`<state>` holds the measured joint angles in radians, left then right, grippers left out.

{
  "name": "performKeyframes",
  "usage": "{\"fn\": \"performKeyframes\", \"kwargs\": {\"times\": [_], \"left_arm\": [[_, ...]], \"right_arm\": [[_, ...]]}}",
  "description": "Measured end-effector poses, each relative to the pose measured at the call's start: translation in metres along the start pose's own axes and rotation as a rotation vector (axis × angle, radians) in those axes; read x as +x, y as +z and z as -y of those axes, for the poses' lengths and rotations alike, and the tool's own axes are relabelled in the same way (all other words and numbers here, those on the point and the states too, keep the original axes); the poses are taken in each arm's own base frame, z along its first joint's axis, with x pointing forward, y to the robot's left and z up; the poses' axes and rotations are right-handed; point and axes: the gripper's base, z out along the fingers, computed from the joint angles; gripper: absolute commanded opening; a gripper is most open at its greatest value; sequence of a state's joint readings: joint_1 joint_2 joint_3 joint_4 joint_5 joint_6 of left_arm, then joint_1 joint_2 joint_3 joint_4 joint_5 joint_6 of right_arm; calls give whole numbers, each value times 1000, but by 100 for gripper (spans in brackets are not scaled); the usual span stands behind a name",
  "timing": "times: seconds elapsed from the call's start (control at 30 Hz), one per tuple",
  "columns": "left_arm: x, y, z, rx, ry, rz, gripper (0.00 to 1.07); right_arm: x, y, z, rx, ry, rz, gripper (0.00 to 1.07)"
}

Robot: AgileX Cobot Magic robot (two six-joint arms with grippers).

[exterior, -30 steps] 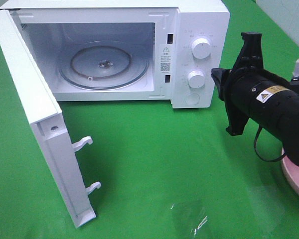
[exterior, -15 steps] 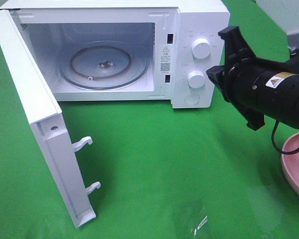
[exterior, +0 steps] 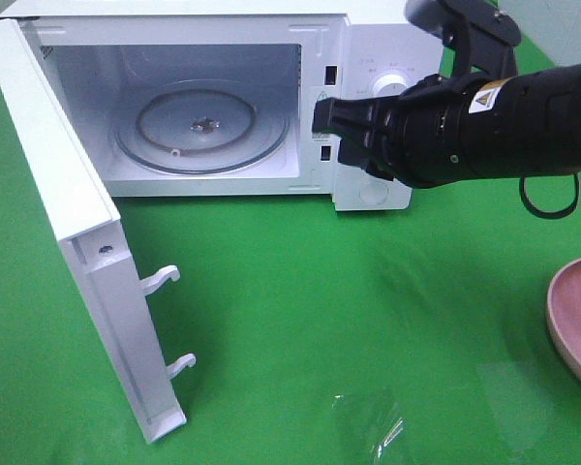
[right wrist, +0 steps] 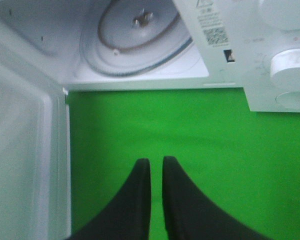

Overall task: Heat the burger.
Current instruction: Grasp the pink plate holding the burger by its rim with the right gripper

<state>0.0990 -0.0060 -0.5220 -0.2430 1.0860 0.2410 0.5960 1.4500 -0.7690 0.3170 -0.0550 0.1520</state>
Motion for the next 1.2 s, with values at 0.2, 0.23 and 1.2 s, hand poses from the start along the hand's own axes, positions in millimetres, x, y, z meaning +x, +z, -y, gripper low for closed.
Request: {"fn": "performKeyframes", "kwargs": {"times": [0.2, 0.23, 1.2], "left_arm": [[0, 0, 0, 0, 0, 0, 98], [0, 0, 0, 0, 0, 0, 98], [0, 0, 0, 0, 0, 0, 98]], "right_arm": [[-2, -3, -6, 17, -211, -181, 12], [-2, -5, -5, 38, -273, -251, 12], [-15, -41, 73, 403, -368, -728, 90]]}}
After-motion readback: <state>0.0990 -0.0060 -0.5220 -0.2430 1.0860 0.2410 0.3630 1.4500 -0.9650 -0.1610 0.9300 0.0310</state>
